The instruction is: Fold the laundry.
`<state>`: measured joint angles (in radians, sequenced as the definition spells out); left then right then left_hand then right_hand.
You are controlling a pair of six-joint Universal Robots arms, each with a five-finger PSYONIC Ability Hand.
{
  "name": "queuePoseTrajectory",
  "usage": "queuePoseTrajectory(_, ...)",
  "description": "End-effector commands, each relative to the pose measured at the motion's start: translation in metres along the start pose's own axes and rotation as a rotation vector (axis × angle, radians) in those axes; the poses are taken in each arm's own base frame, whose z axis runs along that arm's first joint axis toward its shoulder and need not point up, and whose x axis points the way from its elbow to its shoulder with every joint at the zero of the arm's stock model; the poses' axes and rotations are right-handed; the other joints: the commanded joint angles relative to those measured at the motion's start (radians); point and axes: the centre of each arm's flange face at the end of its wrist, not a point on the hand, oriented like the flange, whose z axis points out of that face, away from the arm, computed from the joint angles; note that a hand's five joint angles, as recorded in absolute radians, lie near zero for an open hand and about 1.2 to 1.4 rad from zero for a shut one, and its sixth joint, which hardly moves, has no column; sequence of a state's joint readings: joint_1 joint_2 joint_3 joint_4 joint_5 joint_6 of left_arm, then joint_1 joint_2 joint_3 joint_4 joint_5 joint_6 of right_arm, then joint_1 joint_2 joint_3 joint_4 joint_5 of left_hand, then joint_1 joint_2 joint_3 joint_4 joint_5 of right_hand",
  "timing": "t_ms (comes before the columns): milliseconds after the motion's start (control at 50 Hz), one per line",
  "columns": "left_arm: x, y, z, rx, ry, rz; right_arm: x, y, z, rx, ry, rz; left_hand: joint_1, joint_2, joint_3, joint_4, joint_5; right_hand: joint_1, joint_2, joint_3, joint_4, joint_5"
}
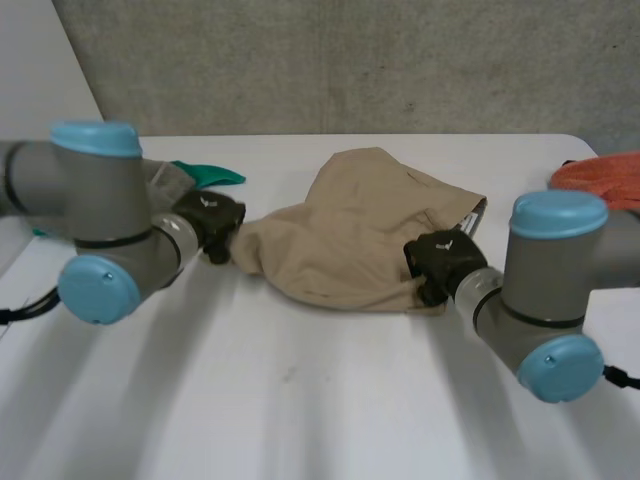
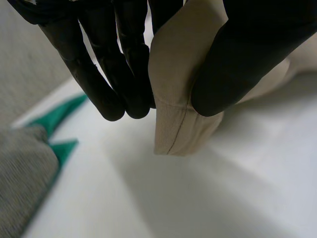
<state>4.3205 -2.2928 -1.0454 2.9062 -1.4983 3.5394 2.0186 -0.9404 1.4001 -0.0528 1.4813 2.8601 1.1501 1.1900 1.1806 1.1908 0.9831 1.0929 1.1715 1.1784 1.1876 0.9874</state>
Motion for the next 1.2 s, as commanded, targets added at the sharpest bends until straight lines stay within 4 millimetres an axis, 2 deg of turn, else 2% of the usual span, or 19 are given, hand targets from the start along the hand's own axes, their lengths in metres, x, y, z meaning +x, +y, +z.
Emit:
queuePoseTrajectory(20, -0.023, -0.075, -0.067, 0.211, -0.079, -0.023, 0.025, -0.080, -0.048, 0.194, 0.069, -0.005, 0.246, 0.206, 0.216, 0.205, 0.239, 0.303, 0.225, 0.218, 0.209, 0.234)
queuePoseTrajectory(60, -0.030, -0.096, -0.090, 0.280, -0.109, -0.020, 0.037, -0.102, -0.064, 0.251, 0.097, -0.012, 0.246, 0.206, 0.216, 0.205, 0.239, 0.303, 0.225, 0.218, 0.209, 0.234)
queuePoseTrajectory(80, -0.037, -0.116, -0.113, 0.349, -0.143, -0.014, 0.050, -0.123, -0.079, 0.302, 0.129, -0.015, 0.246, 0.206, 0.216, 0.205, 0.239, 0.303, 0.225, 0.218, 0.209, 0.234)
queuePoseTrajectory(180, -0.046, -0.165, -0.181, 0.549, -0.198, 0.006, 0.084, -0.170, -0.107, 0.406, 0.185, -0.018, 0.246, 0.206, 0.216, 0.205, 0.239, 0.303, 0.225, 0.218, 0.209, 0.234)
queuePoseTrajectory(220, -0.048, -0.177, -0.201, 0.592, -0.214, 0.011, 0.084, -0.187, -0.118, 0.433, 0.170, -0.020, 0.246, 0.206, 0.216, 0.205, 0.239, 0.303, 0.225, 0.218, 0.209, 0.234)
queuePoseTrajectory(320, -0.051, -0.186, -0.215, 0.587, -0.216, 0.008, 0.089, -0.206, -0.124, 0.462, 0.173, -0.022, 0.246, 0.206, 0.216, 0.205, 0.239, 0.303, 0.225, 0.218, 0.209, 0.234)
queuePoseTrajectory(400, -0.055, -0.183, -0.198, 0.541, -0.226, 0.000, 0.094, -0.209, -0.114, 0.467, 0.185, -0.015, 0.246, 0.206, 0.216, 0.205, 0.239, 0.303, 0.225, 0.218, 0.209, 0.234)
queuePoseTrajectory(480, -0.064, -0.170, -0.160, 0.459, -0.250, -0.005, 0.097, -0.198, -0.089, 0.431, 0.186, -0.002, 0.246, 0.206, 0.216, 0.205, 0.239, 0.303, 0.225, 0.218, 0.209, 0.234)
queuePoseTrajectory(560, -0.064, -0.153, -0.118, 0.391, -0.230, 0.007, 0.090, -0.179, -0.057, 0.395, 0.155, 0.004, 0.246, 0.206, 0.216, 0.205, 0.239, 0.303, 0.225, 0.218, 0.209, 0.234)
queuePoseTrajectory(580, -0.065, -0.148, -0.098, 0.387, -0.226, 0.019, 0.084, -0.173, -0.040, 0.403, 0.145, -0.002, 0.246, 0.206, 0.216, 0.205, 0.239, 0.303, 0.225, 0.218, 0.209, 0.234)
queuePoseTrajectory(680, -0.086, -0.163, -0.051, 0.564, -0.281, 0.053, 0.087, -0.178, 0.006, 0.554, 0.208, -0.025, 0.246, 0.206, 0.216, 0.205, 0.239, 0.303, 0.225, 0.218, 0.209, 0.234)
queuePoseTrajectory(740, -0.113, -0.200, -0.058, 0.780, -0.386, 0.052, 0.102, -0.206, 0.018, 0.758, 0.324, -0.027, 0.246, 0.206, 0.216, 0.205, 0.239, 0.303, 0.225, 0.218, 0.209, 0.234)
queuePoseTrajectory(780, -0.123, -0.219, -0.071, 0.886, -0.427, 0.022, 0.111, -0.225, 0.014, 0.867, 0.379, -0.019, 0.246, 0.206, 0.216, 0.205, 0.239, 0.303, 0.225, 0.218, 0.209, 0.234)
queuePoseTrajectory(800, -0.129, -0.236, -0.089, 0.981, -0.449, -0.019, 0.118, -0.244, 0.004, 0.977, 0.420, 0.002, 0.246, 0.206, 0.216, 0.205, 0.239, 0.303, 0.225, 0.218, 0.209, 0.234)
queuePoseTrajectory(900, -0.130, -0.259, -0.126, 1.111, -0.443, -0.093, 0.125, -0.273, -0.020, 1.160, 0.396, 0.102, 0.246, 0.206, 0.216, 0.205, 0.239, 0.303, 0.225, 0.218, 0.209, 0.234)
queuePoseTrajectory(980, -0.127, -0.244, -0.122, 1.034, -0.452, -0.089, 0.111, -0.272, -0.022, 1.121, 0.298, 0.109, 0.246, 0.206, 0.216, 0.205, 0.239, 0.303, 0.225, 0.218, 0.209, 0.234)
queuePoseTrajectory(1100, -0.114, -0.201, -0.102, 0.841, -0.451, -0.050, 0.099, -0.238, -0.003, 0.947, 0.255, 0.128, 0.246, 0.206, 0.216, 0.205, 0.239, 0.303, 0.225, 0.218, 0.209, 0.234)
queuePoseTrajectory(1180, -0.090, -0.153, -0.079, 0.668, -0.384, -0.031, 0.096, -0.194, 0.016, 0.775, 0.235, 0.143, 0.246, 0.206, 0.216, 0.205, 0.239, 0.303, 0.225, 0.218, 0.209, 0.234)
queuePoseTrajectory(1200, -0.077, -0.131, -0.069, 0.596, -0.346, -0.029, 0.092, -0.171, 0.024, 0.698, 0.218, 0.149, 0.246, 0.206, 0.216, 0.205, 0.239, 0.303, 0.225, 0.218, 0.209, 0.234)
